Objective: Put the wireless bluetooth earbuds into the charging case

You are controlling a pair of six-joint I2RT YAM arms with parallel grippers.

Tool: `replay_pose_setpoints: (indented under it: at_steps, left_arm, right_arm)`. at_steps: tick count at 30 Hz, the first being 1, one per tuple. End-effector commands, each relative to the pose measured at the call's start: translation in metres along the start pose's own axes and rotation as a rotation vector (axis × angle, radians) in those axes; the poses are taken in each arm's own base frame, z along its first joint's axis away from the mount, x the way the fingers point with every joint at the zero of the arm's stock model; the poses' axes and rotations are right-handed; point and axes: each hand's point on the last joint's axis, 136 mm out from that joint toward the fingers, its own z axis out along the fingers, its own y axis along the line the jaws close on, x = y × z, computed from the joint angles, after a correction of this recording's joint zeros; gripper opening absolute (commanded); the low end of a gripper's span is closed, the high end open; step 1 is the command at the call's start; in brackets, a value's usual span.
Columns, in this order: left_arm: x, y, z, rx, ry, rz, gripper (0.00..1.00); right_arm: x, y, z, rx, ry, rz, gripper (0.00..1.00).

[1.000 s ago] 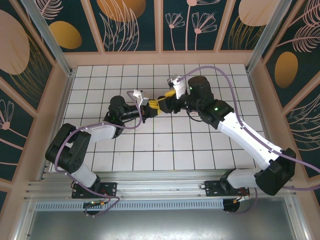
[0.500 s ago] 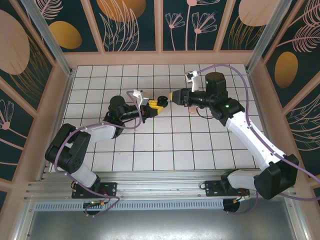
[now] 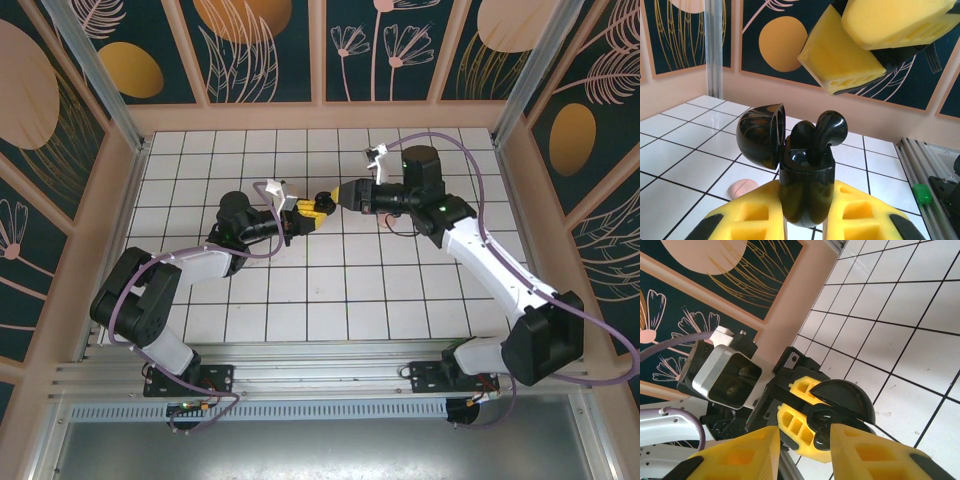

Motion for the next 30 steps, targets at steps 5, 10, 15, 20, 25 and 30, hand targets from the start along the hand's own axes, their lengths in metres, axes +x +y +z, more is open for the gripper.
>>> replay_pose_setpoints:
  at_steps: [5,10,15,20,25,30]
  left_arm:
    - [-0.019,-0.007,-0.002,0.012,-0.042,0.054,0.09]
    - [-0.02,-0.007,-0.002,0.009,-0.049,0.052,0.09]
    - [-0.022,-0.007,-0.002,0.01,-0.056,0.051,0.09]
    - [-0.024,-0.007,-0.002,0.01,-0.061,0.05,0.09]
    - [-0.025,-0.007,-0.002,0.008,-0.063,0.049,0.08]
    - [-0.023,-0.006,-0.002,0.005,-0.06,0.045,0.08]
  right_arm:
    - [0.006,-0.006,0.008,-0.021,0.03,0.014,0.3]
    - [0.012,-0.009,0.01,-0.02,0.047,0.022,0.29]
    - [0.018,-0.012,0.012,-0.018,0.067,0.032,0.28]
    - [0.022,-0.012,0.013,-0.026,0.077,0.031,0.27]
    - [0.024,-0.006,0.014,-0.049,0.086,0.023,0.25]
    - [0.024,0.001,0.015,-0.071,0.091,0.006,0.23]
